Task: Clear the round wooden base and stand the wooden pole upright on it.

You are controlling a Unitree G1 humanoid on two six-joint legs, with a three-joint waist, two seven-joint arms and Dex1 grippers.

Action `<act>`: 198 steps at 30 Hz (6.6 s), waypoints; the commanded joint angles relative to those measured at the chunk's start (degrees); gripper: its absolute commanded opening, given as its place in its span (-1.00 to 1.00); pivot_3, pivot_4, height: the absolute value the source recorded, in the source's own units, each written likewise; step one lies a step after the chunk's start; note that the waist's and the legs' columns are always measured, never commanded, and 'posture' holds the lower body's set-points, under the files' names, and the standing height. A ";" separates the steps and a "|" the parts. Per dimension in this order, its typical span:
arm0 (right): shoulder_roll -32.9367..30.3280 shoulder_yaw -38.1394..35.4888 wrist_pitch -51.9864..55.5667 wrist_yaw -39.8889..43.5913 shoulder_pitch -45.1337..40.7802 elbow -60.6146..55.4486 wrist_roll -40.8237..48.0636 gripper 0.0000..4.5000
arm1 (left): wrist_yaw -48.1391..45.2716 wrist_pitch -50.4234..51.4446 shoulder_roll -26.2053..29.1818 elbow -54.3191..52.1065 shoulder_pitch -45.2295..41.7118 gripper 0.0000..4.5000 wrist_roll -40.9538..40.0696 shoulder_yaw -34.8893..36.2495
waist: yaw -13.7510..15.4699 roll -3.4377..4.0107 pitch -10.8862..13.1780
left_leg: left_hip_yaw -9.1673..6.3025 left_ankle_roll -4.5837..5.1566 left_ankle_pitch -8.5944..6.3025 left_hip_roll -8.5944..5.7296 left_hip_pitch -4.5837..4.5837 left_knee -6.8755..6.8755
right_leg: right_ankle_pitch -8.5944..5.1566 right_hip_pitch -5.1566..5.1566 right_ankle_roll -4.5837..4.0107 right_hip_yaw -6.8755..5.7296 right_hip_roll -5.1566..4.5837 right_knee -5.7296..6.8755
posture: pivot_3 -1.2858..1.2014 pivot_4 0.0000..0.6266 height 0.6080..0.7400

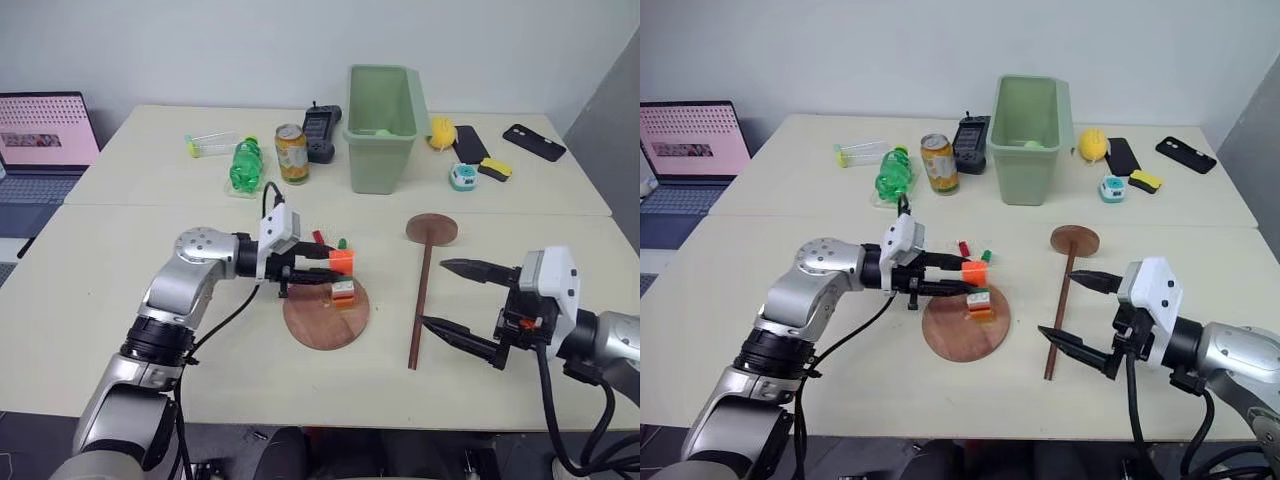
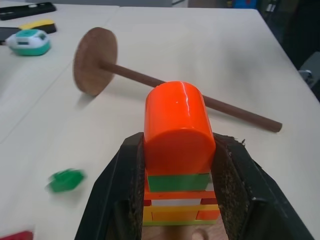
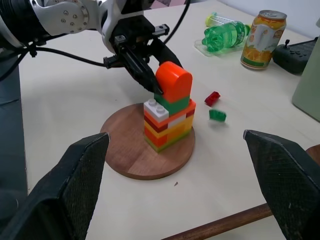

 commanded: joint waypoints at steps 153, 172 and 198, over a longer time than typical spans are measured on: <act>39.81 34.56 -22.23 -3.92 -31.88 27.43 -20.93 -0.89 | 5.38 2.73 23.56 -30.10 32.97 0.93 -3.25 17.74 | -1.51 0.07 0.13 | 0.04 0.00 0.00 0.14 -0.17 -0.35 | 0.00 -0.57 0.00 0.06 -0.26 0.06 | 0.03 -0.52 1.00; 40.83 35.17 -22.75 -1.77 -29.43 28.63 -22.88 -0.89 | 4.19 1.56 23.73 -27.84 30.98 0.93 -3.19 16.54 | -1.50 0.07 0.13 | 0.04 0.00 0.00 0.13 -0.16 -0.34 | 0.00 -0.57 0.00 0.06 -0.26 0.07 | 0.03 -0.52 1.00; 39.86 36.43 -23.57 1.30 -25.93 33.54 -26.07 -0.89 | 4.07 0.03 23.47 -26.45 31.10 0.93 -2.89 16.10 | -1.50 0.06 0.12 | 0.03 0.00 0.00 0.13 -0.07 -0.34 | 0.00 -0.49 0.01 0.05 -0.26 0.08 | 0.03 -0.52 1.00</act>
